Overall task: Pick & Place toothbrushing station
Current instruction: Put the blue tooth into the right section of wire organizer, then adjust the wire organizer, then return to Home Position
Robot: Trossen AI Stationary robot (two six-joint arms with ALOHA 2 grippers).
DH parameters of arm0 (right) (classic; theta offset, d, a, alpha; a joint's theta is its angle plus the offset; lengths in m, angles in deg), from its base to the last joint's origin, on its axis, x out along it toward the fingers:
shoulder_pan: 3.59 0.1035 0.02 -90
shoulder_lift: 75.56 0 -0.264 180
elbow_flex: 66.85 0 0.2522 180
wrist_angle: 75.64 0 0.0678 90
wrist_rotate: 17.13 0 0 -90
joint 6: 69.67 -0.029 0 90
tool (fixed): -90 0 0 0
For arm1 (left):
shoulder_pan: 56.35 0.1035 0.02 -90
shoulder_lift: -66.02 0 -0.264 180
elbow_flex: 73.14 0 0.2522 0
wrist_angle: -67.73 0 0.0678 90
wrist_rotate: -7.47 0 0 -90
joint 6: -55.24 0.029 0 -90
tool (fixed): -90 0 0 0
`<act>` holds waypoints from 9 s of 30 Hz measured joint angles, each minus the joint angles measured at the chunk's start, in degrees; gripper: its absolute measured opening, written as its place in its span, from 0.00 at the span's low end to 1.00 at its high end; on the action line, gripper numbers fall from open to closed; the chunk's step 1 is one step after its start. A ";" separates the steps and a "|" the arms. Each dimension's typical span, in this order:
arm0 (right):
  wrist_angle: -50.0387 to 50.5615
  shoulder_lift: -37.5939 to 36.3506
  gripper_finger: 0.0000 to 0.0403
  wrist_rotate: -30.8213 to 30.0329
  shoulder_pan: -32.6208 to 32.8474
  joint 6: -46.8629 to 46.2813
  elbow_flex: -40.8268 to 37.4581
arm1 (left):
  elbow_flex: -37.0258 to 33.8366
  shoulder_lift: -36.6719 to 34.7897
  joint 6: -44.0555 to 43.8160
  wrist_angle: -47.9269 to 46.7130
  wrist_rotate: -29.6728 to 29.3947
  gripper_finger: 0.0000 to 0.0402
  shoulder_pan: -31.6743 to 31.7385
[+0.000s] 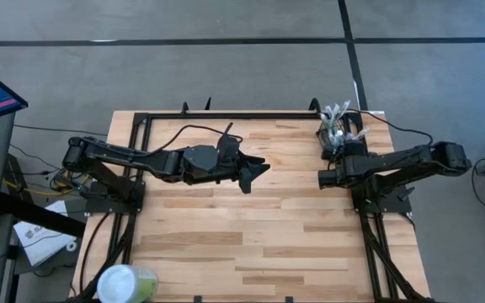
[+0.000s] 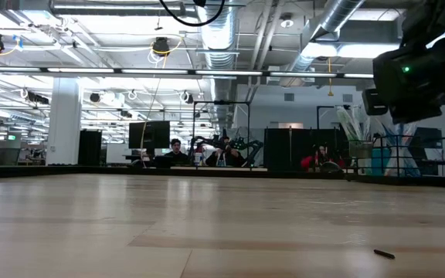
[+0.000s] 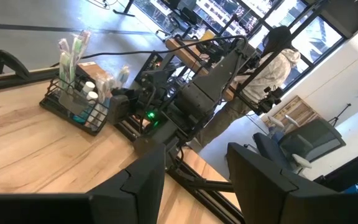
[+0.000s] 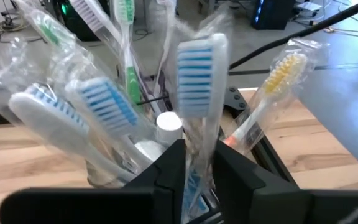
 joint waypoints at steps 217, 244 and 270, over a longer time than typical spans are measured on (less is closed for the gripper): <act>9.69 59.19 0.00 32.76 -44.86 119.00 61.13 | 0.00 -0.02 6.71 -6.36 19.96 0.00 0.96; 6.99 56.63 0.00 36.24 -42.92 120.12 68.74 | 0.00 -0.03 6.29 -6.29 19.71 0.00 0.98; -5.27 25.40 0.00 59.36 -44.80 121.02 78.97 | 0.00 -0.04 6.27 -6.16 20.15 0.00 0.87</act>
